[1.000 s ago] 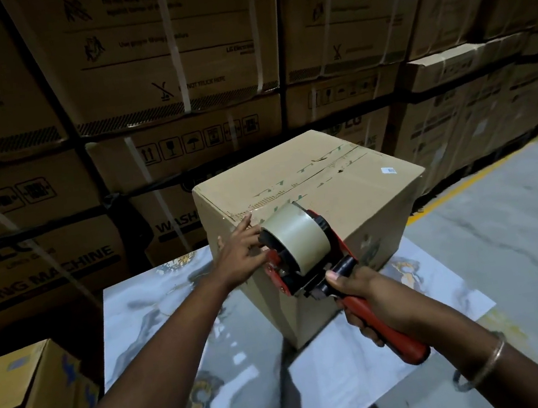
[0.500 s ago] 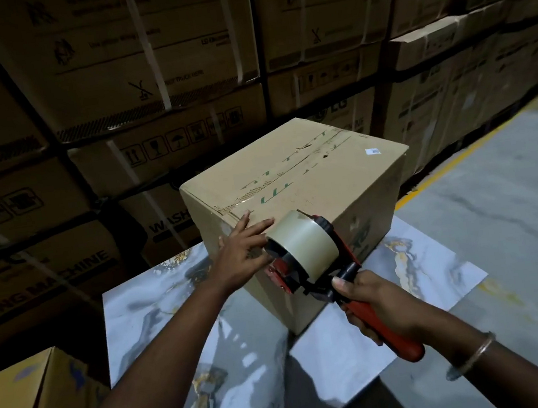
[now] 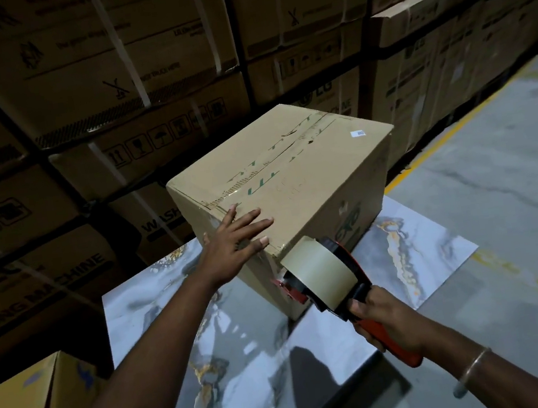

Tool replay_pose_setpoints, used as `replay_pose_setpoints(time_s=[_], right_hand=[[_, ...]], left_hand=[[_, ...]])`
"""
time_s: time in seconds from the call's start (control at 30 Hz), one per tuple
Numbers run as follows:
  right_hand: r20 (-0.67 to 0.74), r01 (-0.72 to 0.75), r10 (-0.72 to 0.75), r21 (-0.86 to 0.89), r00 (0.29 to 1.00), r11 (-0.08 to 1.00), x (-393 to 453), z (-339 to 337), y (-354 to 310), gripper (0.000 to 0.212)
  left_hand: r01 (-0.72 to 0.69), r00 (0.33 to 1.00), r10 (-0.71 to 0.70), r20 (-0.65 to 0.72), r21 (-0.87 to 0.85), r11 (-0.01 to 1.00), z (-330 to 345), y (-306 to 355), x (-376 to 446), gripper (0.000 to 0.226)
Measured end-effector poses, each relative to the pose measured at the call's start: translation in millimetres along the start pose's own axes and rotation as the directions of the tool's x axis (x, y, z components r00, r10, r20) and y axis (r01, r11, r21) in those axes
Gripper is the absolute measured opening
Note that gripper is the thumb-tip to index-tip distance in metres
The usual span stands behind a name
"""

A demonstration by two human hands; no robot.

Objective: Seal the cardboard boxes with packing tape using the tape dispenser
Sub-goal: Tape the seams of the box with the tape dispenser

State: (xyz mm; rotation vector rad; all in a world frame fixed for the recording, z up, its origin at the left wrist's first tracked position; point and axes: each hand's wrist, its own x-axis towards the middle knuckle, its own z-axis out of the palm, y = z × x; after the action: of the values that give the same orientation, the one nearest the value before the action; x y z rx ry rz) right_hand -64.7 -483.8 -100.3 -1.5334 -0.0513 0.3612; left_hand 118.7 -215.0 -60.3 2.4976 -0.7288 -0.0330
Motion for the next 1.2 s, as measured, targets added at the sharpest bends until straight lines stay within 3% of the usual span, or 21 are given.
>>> replay_pose_setpoints(time_s=[0.1,0.23,0.27,0.37,0.43,0.5,0.67,0.93,1.03,1.13,1.2], right_hand=[[-0.002,-0.008,0.008,0.058,1.0,0.998,-2.0,-0.9,17.4,0.081],[0.014,-0.003,0.001,0.122,1.0,0.992,-1.7,-4.5,29.0,0.082],[0.017,-0.004,0.002,0.132,1.0,0.991,-0.2,-5.7,30.1,0.08],[0.002,-0.01,0.01,0.115,1.0,0.993,3.8,-8.4,35.0,0.078],[-0.001,-0.014,0.015,0.13,1.0,0.991,5.0,-7.1,39.4,0.079],[0.003,-0.02,0.019,0.16,1.0,0.987,5.2,-5.1,41.0,0.081],[0.02,-0.013,0.009,0.212,1.0,0.977,1.3,-2.5,46.5,0.086],[0.02,-0.007,0.002,0.203,1.0,0.979,0.8,-6.0,42.1,0.064],[0.009,-0.004,0.002,0.209,1.0,0.978,6.4,-5.1,43.4,0.073],[0.006,-0.002,0.0,0.22,1.0,0.976,9.5,-3.8,46.8,0.068],[0.01,-0.003,0.0,0.231,1.0,0.973,9.8,-2.4,45.4,0.065]], left_hand=[[0.021,0.997,-0.026,0.072,0.068,0.997,-5.7,3.1,0.8,0.048],[0.059,0.996,-0.062,0.057,0.044,0.997,-9.0,17.9,0.2,0.042],[0.032,0.999,-0.032,0.015,0.035,0.999,-8.8,22.9,-0.5,0.039],[-0.251,0.966,0.251,-0.065,0.009,0.968,1.2,37.6,7.5,0.044],[-0.326,0.945,0.325,0.039,0.002,0.945,10.6,43.0,19.4,0.045],[-0.363,0.927,0.348,0.144,0.1,0.926,15.9,44.9,30.5,0.047],[-0.404,0.895,0.343,0.284,0.193,0.894,10.1,38.0,38.9,0.049],[-0.398,0.869,0.246,0.429,0.313,0.862,4.8,52.0,44.4,0.046],[-0.408,0.853,0.24,0.464,0.306,0.86,1.4,55.2,44.0,0.048],[-0.389,0.851,0.23,0.472,0.271,0.881,-0.7,58.7,42.6,0.029],[-0.376,0.854,0.225,0.469,0.258,0.89,-0.6,59.1,42.3,0.032]])
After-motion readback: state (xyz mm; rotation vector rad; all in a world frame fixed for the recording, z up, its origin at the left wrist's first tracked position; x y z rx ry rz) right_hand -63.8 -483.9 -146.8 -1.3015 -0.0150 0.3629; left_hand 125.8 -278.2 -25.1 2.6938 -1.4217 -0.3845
